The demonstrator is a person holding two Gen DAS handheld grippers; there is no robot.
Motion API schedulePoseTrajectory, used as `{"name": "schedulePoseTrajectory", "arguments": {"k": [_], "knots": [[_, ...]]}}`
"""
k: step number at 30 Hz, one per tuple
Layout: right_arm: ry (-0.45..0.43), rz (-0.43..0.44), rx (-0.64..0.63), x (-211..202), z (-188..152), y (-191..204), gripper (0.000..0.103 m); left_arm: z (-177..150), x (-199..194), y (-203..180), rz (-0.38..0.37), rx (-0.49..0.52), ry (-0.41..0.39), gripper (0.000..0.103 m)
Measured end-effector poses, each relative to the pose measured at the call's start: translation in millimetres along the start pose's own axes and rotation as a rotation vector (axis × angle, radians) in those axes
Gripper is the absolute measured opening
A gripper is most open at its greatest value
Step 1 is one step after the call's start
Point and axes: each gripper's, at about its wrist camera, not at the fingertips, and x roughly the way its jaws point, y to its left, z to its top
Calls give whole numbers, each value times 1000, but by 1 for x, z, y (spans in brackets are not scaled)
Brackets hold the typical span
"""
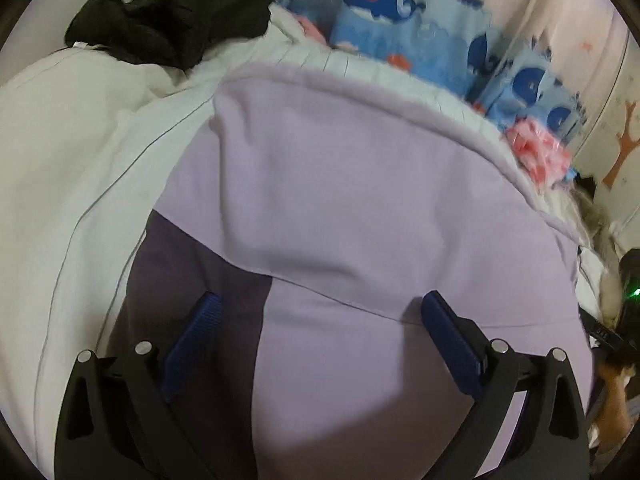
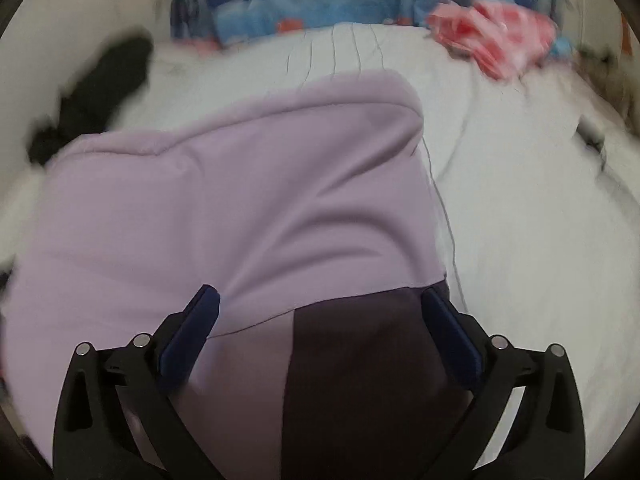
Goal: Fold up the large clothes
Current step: 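Smooth the folded jacket flat with both grippers open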
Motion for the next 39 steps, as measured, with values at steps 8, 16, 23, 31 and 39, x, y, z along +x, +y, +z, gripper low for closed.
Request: {"name": "schedulePoseTrajectory", "arguments": {"k": [8, 16, 23, 31, 39], "knots": [[-9, -4, 1, -70, -12, 18, 97, -33, -58, -39, 183, 181, -57, 96], [50, 17, 78, -94, -68, 3, 97, -74, -110, -54, 320, 304, -166, 96], [120, 20, 75, -108, -83, 5, 97, -89, -133, -70, 320, 356, -197, 96], [154, 15, 68, -99, -76, 1, 97, -95, -141, -79, 303, 356, -215, 96], [192, 37, 96, -89, -75, -7, 97, -96, -139, -79, 302, 352, -215, 96]]}}
